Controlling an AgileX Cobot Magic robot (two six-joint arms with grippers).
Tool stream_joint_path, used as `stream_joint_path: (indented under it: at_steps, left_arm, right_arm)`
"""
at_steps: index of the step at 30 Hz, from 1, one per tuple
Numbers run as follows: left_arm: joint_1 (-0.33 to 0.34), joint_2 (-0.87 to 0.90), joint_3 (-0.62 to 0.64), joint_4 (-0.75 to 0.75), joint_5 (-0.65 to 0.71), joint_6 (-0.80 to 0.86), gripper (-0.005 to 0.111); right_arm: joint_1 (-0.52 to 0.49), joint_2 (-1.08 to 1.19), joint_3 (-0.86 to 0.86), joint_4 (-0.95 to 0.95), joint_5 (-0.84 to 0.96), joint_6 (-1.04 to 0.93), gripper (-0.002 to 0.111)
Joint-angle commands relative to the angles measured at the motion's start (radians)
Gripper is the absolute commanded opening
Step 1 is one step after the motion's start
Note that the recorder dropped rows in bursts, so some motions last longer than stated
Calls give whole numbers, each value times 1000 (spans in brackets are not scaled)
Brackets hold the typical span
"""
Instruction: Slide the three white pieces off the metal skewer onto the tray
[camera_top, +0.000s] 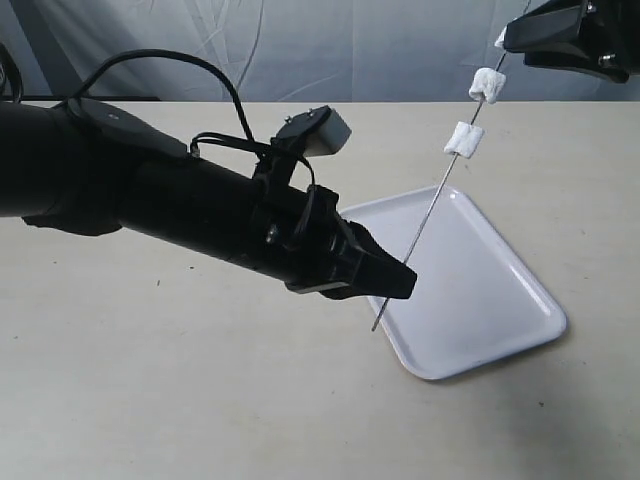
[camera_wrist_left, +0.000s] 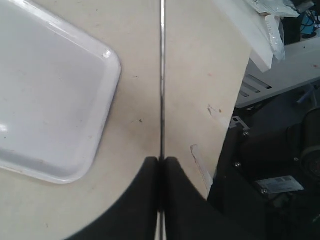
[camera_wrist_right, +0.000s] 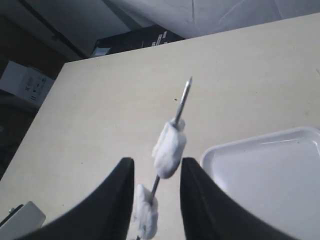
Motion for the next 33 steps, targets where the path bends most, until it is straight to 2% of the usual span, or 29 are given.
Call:
stream_joint_path:
  at_steps: [1,3,5,6,8,15,18,21,33]
  left_arm:
    - [2,-9,6,-23,23,-2,0]
    - [2,-9,6,-23,23,-2,0]
    - [2,-9,6,-25,23,-1,0]
    - [2,-9,6,-25,23,-1,0]
    - [2,-9,6,-28,33,-1,0]
    - [2,-9,6,-29,53,-1,0]
    - [2,-9,6,-29,68,-1,0]
    - [2,-9,7,-13,68,-25,0]
    - [0,-9,30,-9,72,-17,0]
  right_arm:
    - [-5,-6,3,11,-29,-13,31]
    - [-5,-6,3,11,-32,-13,29]
    - [-5,-6,3,15,-35,-13,21]
    - [-5,-6,3,23,-35,-13,13]
    - [-5,-6,3,28,-35,-13,9]
    - [-5,-6,3,30,-35,-13,11]
    - [-5,-6,3,30,-43,-13,8]
    - [-5,-6,3,34,-54,-13,-1]
    - [-5,-6,3,40,-73,-13,-1]
